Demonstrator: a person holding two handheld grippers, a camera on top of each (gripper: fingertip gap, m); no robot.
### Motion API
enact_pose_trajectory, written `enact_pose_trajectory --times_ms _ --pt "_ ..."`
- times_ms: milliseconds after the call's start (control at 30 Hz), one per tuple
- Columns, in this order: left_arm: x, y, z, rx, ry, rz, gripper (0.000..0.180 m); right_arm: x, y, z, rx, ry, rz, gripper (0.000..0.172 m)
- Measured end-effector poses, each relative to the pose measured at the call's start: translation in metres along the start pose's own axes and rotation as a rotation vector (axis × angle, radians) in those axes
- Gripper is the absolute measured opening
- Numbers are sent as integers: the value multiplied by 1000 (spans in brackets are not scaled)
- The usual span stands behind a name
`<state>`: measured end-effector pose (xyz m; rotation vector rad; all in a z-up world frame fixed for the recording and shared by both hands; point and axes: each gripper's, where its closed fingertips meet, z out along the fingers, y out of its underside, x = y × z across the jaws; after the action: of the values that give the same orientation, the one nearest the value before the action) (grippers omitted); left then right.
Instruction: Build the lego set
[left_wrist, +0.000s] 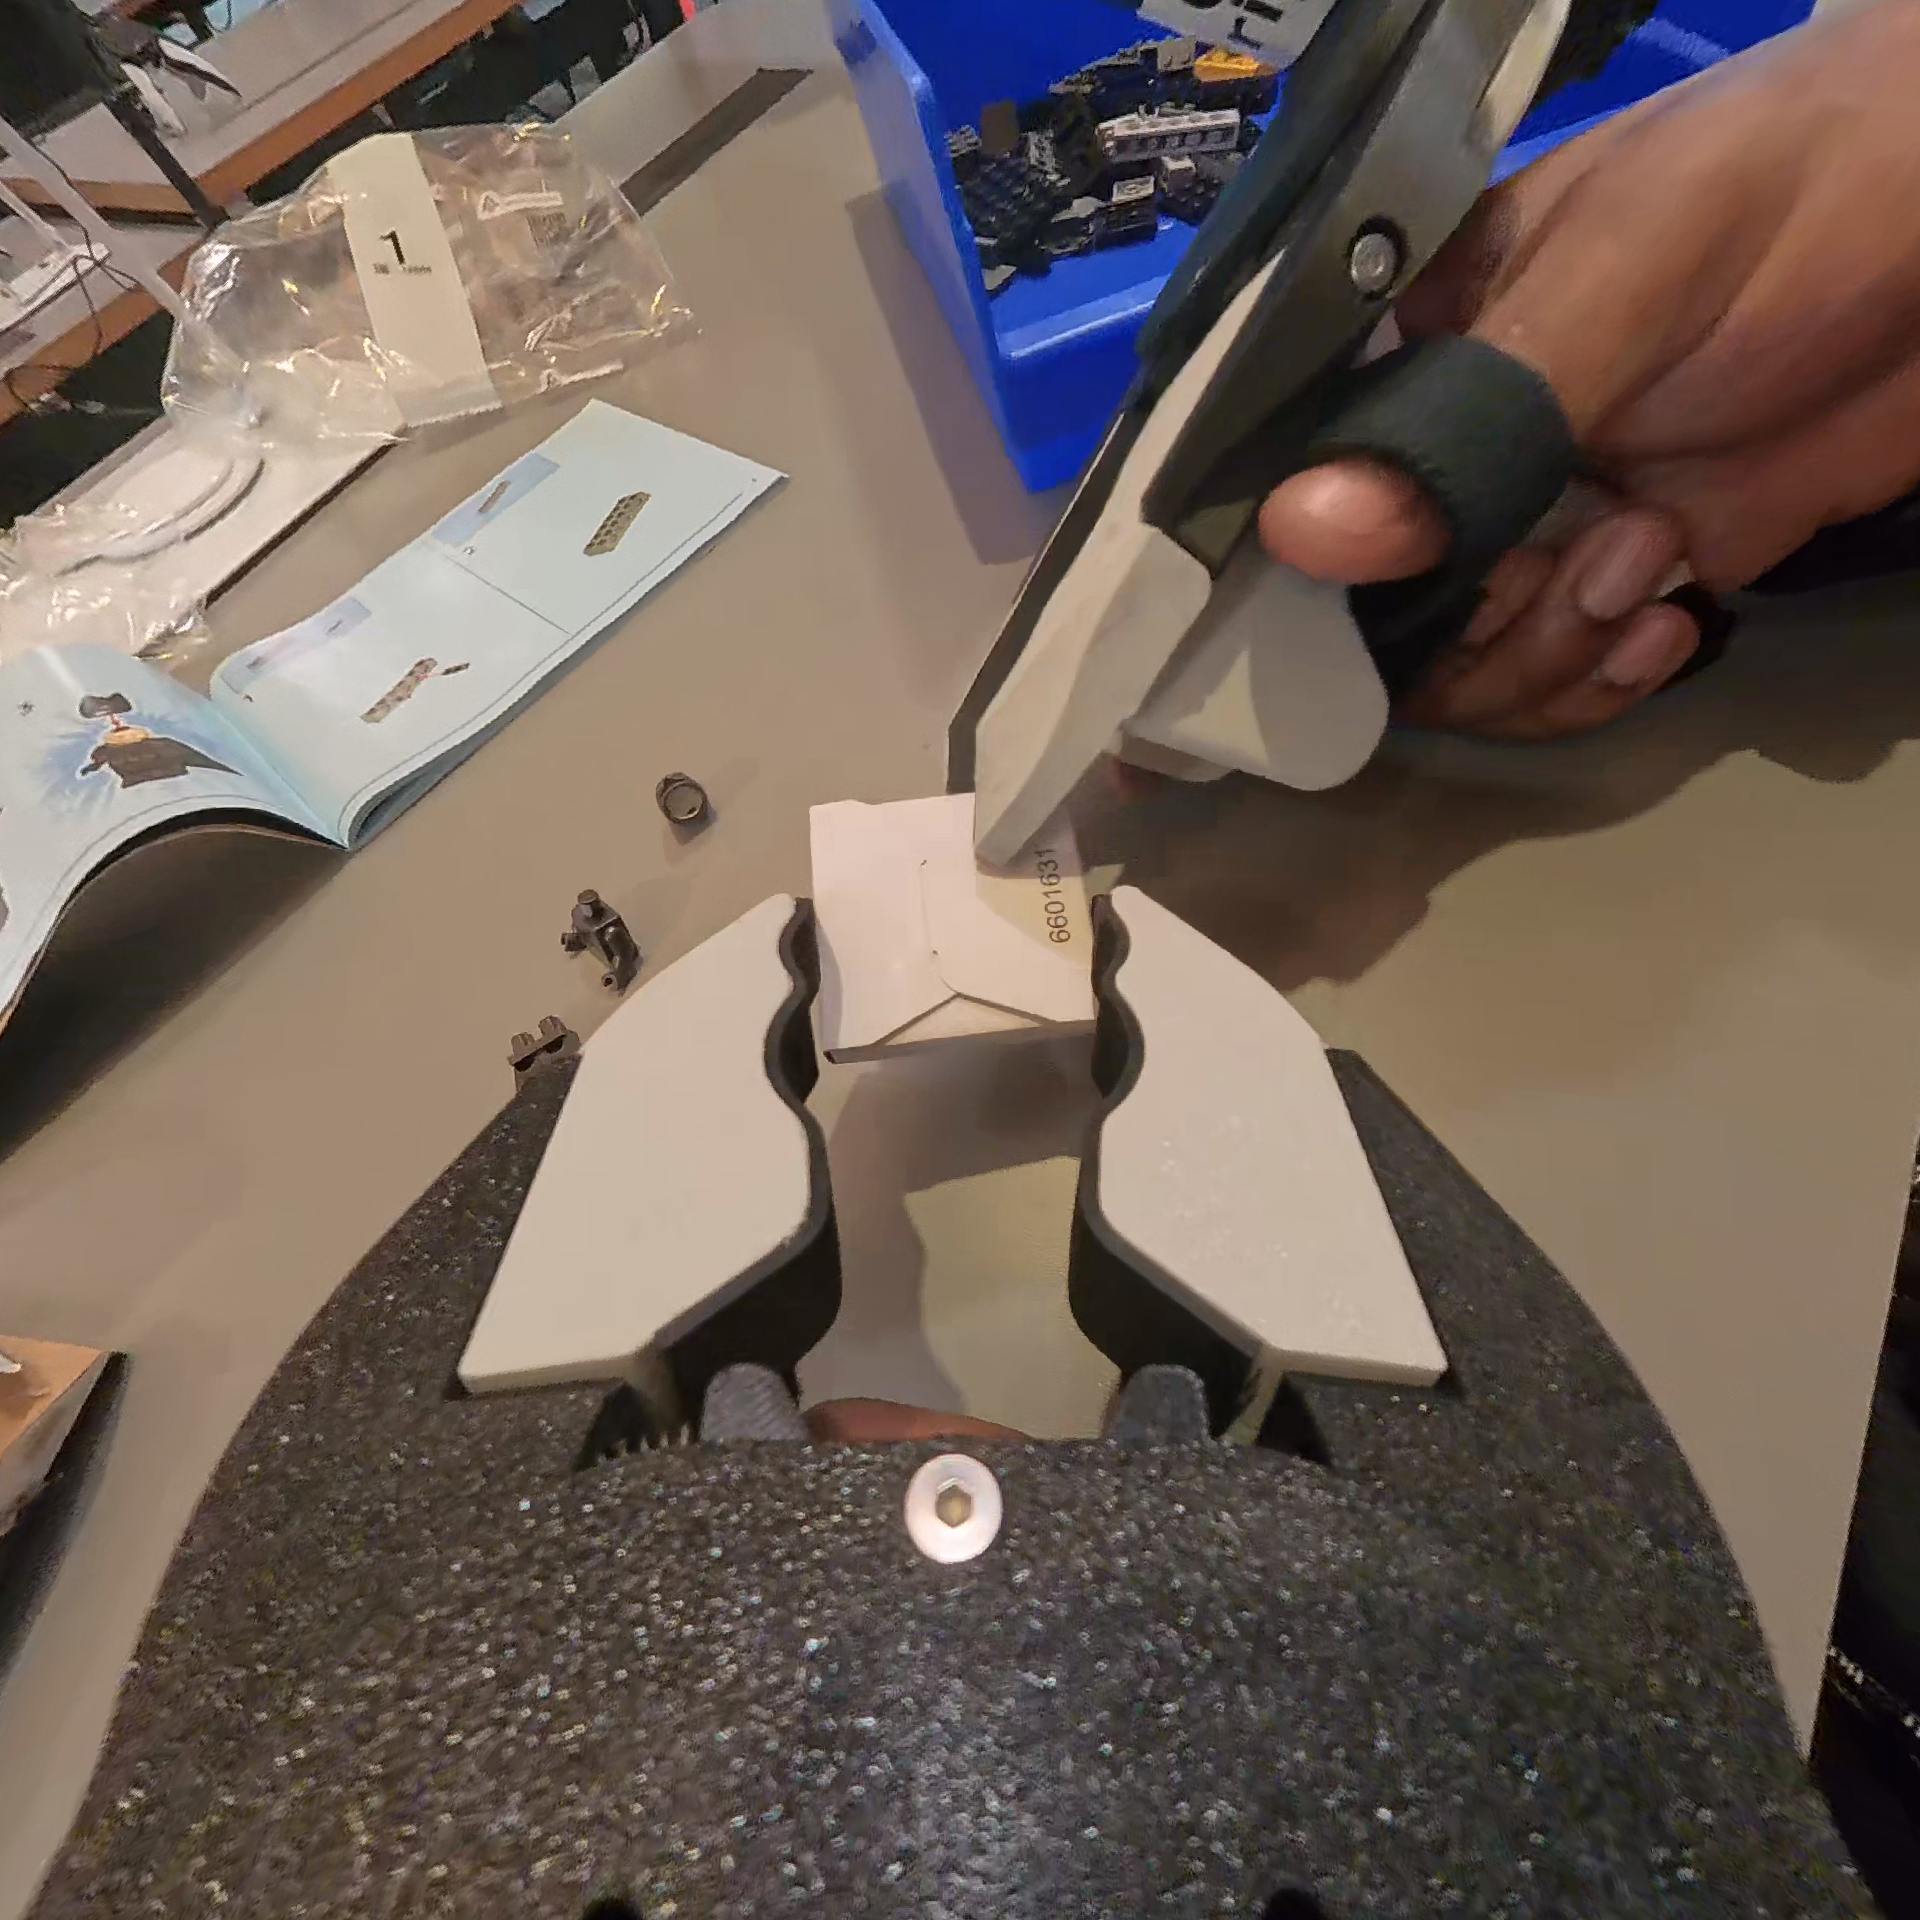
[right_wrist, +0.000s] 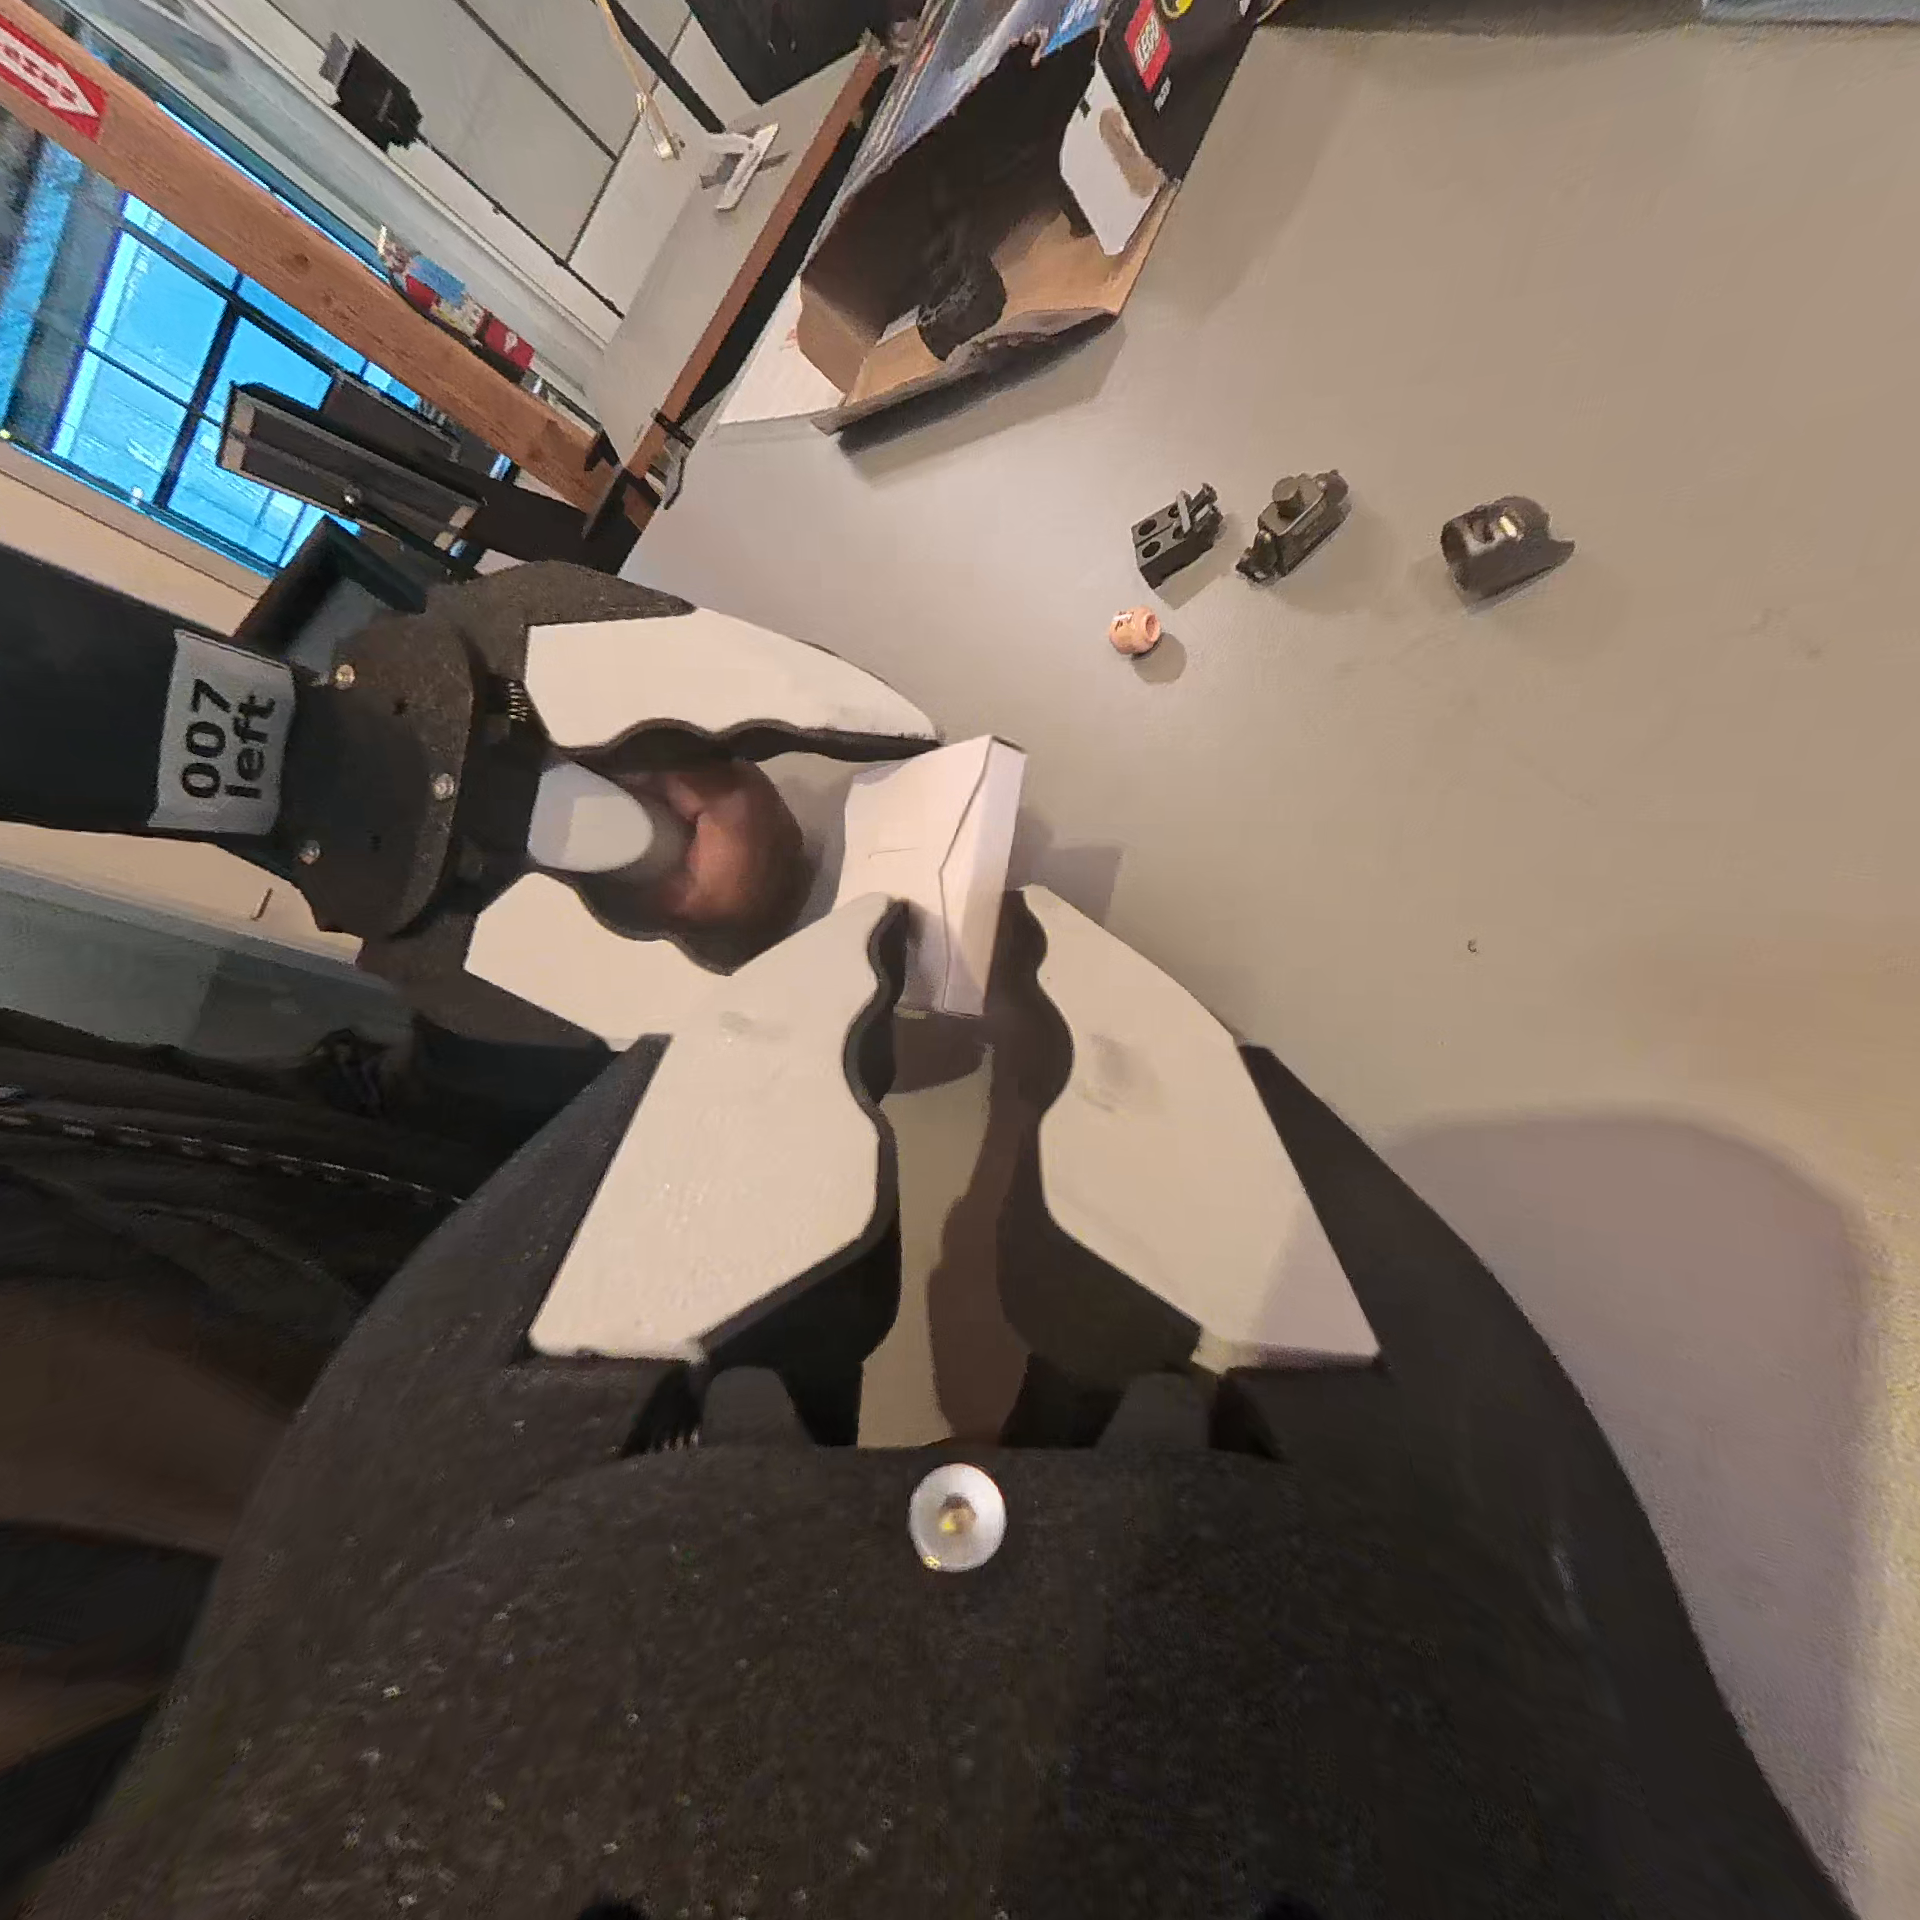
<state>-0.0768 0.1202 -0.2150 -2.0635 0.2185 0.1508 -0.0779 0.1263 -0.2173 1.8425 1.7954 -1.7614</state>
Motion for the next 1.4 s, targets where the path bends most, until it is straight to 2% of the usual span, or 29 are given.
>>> enact_pose_trajectory --times_ms 67,267,367,467,733,833,900,1000,1167,1400 --pt "0 -1 -1 10 14 -11 50 -3 0 -1 -1 -34 2 10" --pt "8 5 -5 -14 131 -74 55 -6 -2 -6 -30 -48 -53 9" --pt "2 5 -9 -2 152 -100 55 -11 0 -9 -83 -70 -106 9" --pt "3 6 -13 5 237 -129 55 -13 2 -11 -135 -75 -161 9" --pt "17 -7 -20 79 530 -238 39 -25 7 -18 -251 -140 -273 9" --pt "23 -10 -19 77 591 -258 25 -25 7 -19 -271 -146 -292 9" --pt "19 -9 -15 64 580 -291 13 -24 4 -20 -268 -147 -295 10" --pt "12 -17 -15 114 603 -426 10 -19 -7 -22 -213 -126 -280 13" --pt "-10 -27 -19 235 572 -614 9 -13 -24 -26 -103 -102 -234 33" --pt "-19 -35 -21 316 548 -673 9 -17 -24 -11 -62 -147 -214 33"
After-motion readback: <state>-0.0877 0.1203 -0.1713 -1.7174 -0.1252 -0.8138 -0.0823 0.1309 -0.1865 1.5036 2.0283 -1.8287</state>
